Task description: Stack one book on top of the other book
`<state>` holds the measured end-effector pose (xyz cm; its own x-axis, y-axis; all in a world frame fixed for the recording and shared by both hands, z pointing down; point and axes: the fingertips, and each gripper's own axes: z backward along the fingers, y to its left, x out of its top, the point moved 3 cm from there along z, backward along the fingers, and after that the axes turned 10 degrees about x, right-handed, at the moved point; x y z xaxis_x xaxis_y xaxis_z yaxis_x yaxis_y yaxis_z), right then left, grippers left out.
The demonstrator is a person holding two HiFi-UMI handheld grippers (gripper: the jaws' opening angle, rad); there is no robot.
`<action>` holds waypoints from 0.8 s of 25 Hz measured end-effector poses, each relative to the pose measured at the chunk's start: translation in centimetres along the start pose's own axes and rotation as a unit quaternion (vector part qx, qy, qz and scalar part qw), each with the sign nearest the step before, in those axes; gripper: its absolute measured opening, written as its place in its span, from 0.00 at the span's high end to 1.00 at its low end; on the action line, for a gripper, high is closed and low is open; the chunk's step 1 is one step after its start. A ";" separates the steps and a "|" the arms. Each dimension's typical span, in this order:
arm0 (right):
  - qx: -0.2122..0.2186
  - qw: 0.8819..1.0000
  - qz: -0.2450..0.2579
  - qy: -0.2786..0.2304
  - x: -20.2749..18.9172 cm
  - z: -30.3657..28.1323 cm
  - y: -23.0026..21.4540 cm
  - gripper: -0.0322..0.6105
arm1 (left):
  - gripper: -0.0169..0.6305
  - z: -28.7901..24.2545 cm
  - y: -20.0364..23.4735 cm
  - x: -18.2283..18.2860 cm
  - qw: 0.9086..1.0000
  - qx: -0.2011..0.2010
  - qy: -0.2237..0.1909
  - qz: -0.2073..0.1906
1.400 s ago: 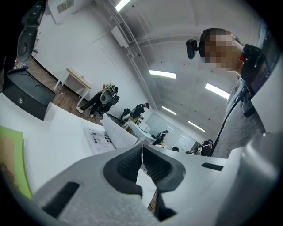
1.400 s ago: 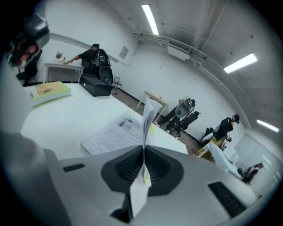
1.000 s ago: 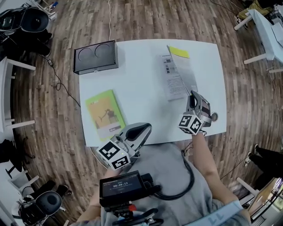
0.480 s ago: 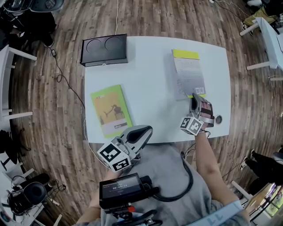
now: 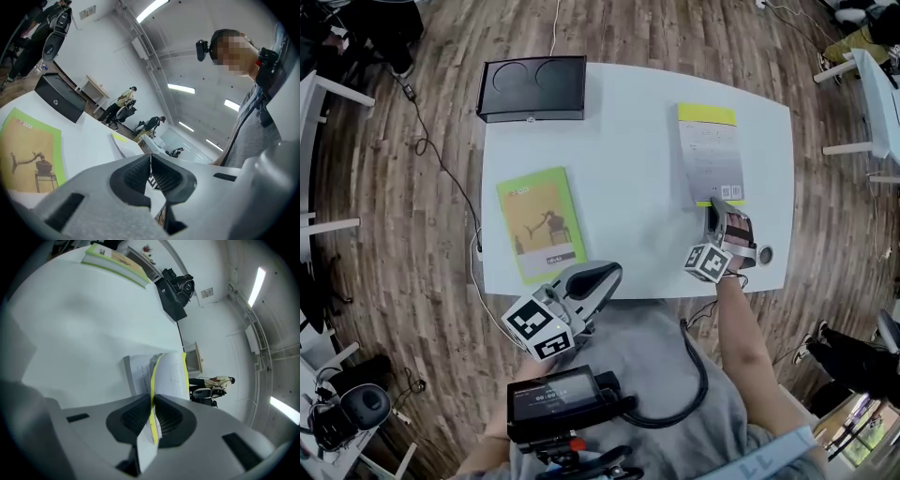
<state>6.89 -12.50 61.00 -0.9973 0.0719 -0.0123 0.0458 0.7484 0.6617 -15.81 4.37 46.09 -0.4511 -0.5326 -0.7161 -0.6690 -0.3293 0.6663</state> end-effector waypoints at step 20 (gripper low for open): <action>0.008 1.000 -0.011 -0.004 0.4 0.5 0.2 0.72 | 0.94 -0.3 -0.7 1.1 1.000 -0.016 -0.008 -0.015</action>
<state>6.53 -12.01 60.78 -0.9977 0.0599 -0.0328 0.0243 0.7606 0.6487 -15.68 3.76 44.93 -0.4409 -0.5096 -0.7389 -0.6635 -0.3693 0.6507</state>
